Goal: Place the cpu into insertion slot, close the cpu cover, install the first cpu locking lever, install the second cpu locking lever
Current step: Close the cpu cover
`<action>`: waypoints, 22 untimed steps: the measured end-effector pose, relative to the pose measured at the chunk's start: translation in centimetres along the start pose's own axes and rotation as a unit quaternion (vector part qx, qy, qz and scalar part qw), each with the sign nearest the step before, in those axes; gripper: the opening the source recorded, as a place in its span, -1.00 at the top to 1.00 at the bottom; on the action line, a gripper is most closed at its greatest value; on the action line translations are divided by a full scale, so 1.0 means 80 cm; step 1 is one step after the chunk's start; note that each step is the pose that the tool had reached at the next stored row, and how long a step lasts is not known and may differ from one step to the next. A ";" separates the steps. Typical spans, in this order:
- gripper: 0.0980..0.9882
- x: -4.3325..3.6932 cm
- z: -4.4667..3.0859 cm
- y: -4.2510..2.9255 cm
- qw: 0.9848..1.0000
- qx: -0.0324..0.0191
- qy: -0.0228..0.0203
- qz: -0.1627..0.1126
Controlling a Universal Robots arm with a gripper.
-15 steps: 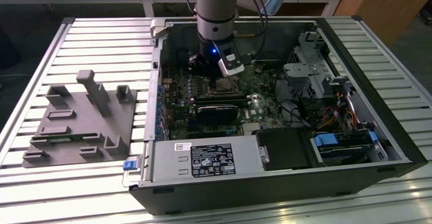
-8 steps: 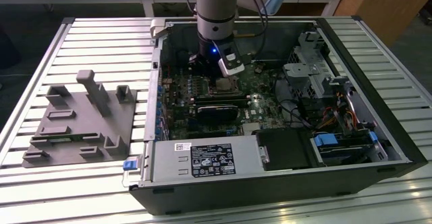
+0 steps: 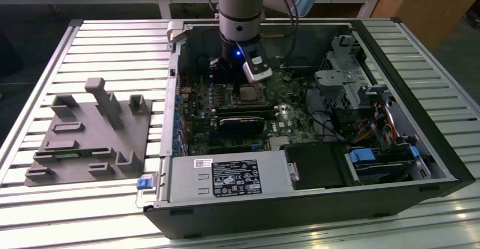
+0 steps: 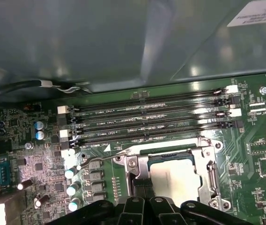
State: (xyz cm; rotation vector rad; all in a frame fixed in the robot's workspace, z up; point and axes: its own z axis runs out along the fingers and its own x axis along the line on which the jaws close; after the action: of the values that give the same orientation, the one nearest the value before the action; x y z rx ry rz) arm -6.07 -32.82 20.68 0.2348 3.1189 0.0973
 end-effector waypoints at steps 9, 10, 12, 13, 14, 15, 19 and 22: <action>0.98 0.000 -0.0124 0.0008 1.000 0.000 0.000 0.000; 0.98 0.000 -0.0123 0.0008 1.000 0.000 0.000 0.000; 0.98 0.000 -0.0124 0.0008 1.000 0.000 0.000 0.000; 0.98 0.000 -0.0124 0.0008 1.000 0.000 0.000 0.000; 0.98 -0.001 -0.0125 0.0009 1.000 0.000 0.000 0.000; 0.98 -0.003 -0.0125 0.0012 1.000 0.000 0.000 0.000; 0.98 -0.014 -0.0123 0.0029 1.000 0.000 0.000 0.000; 0.98 -0.023 -0.0121 0.0043 1.000 0.000 0.000 0.000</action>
State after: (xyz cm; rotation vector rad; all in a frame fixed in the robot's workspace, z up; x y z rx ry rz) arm -4.20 -32.82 21.68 0.2349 3.1191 0.0970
